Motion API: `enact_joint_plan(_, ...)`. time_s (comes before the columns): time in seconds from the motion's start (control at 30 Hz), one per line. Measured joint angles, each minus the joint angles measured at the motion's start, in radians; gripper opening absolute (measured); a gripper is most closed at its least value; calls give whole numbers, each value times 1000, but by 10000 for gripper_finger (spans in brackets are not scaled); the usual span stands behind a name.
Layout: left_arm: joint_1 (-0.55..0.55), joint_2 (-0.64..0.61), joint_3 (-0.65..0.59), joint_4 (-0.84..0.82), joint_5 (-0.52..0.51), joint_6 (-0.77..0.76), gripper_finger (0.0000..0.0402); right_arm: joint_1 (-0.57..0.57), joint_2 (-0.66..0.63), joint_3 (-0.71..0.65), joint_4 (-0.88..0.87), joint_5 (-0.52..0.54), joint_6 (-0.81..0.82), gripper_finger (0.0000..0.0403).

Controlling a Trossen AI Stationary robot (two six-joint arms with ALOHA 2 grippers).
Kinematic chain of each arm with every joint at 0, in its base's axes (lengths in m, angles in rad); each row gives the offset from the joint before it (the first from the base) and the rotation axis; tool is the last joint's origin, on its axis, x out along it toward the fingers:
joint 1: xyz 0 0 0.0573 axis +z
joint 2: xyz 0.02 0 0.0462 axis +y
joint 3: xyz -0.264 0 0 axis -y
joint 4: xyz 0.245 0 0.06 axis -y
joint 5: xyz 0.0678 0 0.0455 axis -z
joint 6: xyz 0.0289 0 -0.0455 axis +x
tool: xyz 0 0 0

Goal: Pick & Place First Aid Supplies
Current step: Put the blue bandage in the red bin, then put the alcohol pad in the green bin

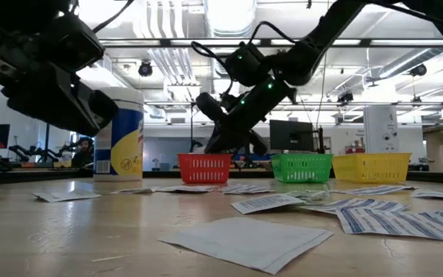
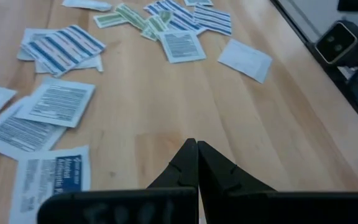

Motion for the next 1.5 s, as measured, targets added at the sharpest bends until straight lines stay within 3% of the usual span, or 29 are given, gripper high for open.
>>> enact_joint_plan(0.2, -47, 0, -8, 6, -36, -40, 0, -12, -30, 65, -165, 5, -19, 33)
enact_joint_plan(0.43, -64, 0, -8, 17, -57, -46, 0, -21, -34, 113, -190, 9, -61, 92)
enact_joint_plan(0.63, -64, 0, -8, 17, -57, -38, 0, -14, -53, 188, -342, -73, -64, 115)
enact_joint_plan(0.87, -64, 0, -8, 7, -57, -19, 0, 117, -115, 181, -460, -54, -66, 106)
enact_joint_plan(1.23, -64, 0, -8, -1, -57, 61, 0, 348, -125, 177, -489, 45, -30, 78)
enact_joint_plan(1.5, -56, 0, -8, -36, -56, 128, 0, 473, -125, 165, -490, 174, -14, 68)
